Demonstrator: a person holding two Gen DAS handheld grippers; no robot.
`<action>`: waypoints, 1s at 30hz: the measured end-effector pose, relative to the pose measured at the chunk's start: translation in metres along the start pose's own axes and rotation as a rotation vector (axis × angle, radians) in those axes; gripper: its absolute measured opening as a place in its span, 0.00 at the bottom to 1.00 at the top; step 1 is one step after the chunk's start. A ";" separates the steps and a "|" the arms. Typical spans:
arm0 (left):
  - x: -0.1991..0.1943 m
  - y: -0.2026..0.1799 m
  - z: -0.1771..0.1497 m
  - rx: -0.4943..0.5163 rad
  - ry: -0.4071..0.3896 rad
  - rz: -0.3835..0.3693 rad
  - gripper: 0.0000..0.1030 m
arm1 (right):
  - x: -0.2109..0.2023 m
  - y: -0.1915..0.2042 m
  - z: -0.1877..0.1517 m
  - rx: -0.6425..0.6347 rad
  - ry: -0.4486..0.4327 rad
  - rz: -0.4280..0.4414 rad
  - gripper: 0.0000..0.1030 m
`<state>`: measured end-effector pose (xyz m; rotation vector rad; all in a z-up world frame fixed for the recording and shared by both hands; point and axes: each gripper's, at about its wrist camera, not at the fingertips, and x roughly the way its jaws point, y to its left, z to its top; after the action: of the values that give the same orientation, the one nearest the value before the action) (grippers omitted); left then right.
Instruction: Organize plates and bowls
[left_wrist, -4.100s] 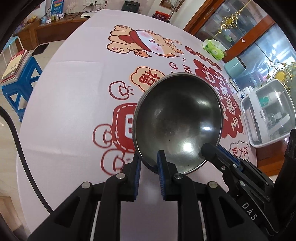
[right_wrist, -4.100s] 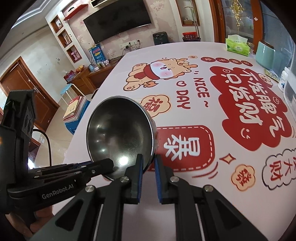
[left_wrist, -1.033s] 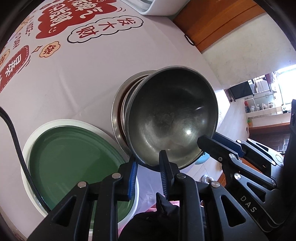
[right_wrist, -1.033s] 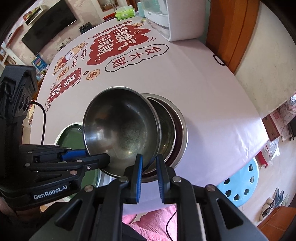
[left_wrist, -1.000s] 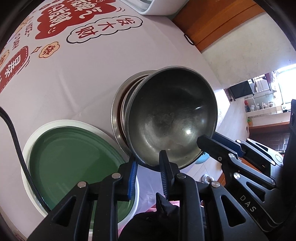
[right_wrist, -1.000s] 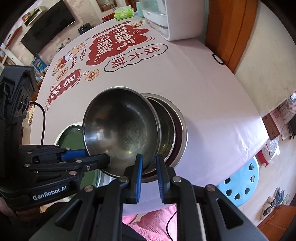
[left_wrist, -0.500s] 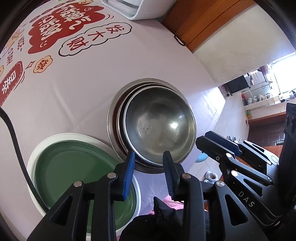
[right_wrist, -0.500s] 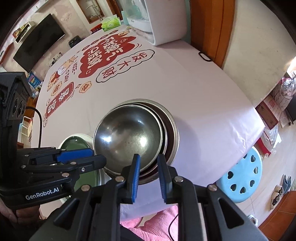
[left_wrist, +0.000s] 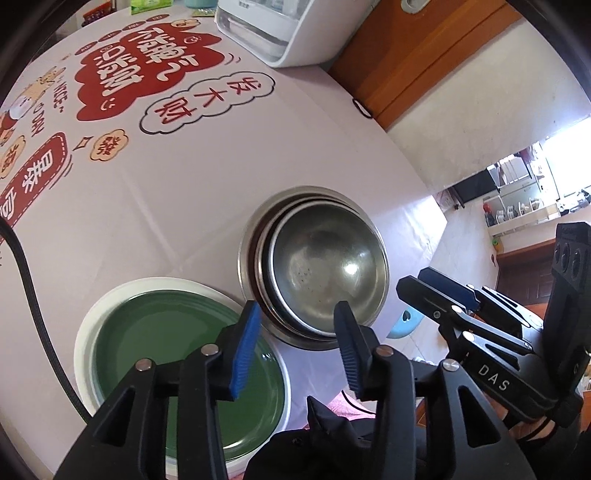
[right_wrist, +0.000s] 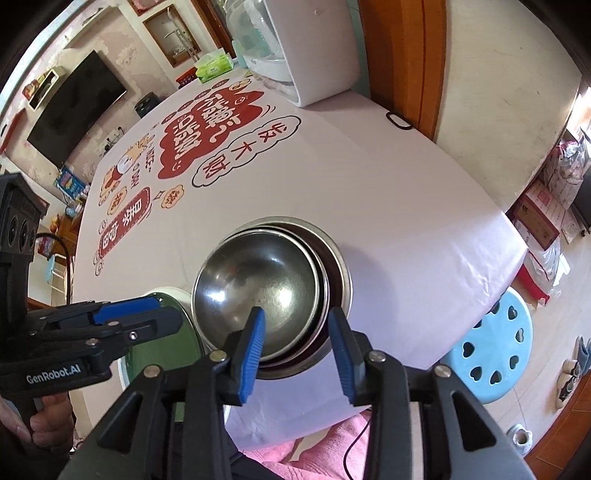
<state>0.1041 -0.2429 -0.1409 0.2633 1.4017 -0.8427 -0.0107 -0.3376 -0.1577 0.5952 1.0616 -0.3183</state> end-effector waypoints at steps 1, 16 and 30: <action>-0.001 0.001 0.000 -0.004 -0.004 0.001 0.42 | 0.000 -0.002 0.000 0.007 0.000 0.005 0.37; 0.016 0.021 0.016 -0.072 0.004 0.017 0.62 | 0.022 -0.028 0.006 0.138 0.069 0.085 0.55; 0.067 0.028 0.037 -0.074 0.102 -0.016 0.62 | 0.062 -0.061 0.000 0.328 0.224 0.157 0.55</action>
<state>0.1466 -0.2709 -0.2052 0.2408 1.5292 -0.7980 -0.0141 -0.3840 -0.2309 1.0210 1.1779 -0.2949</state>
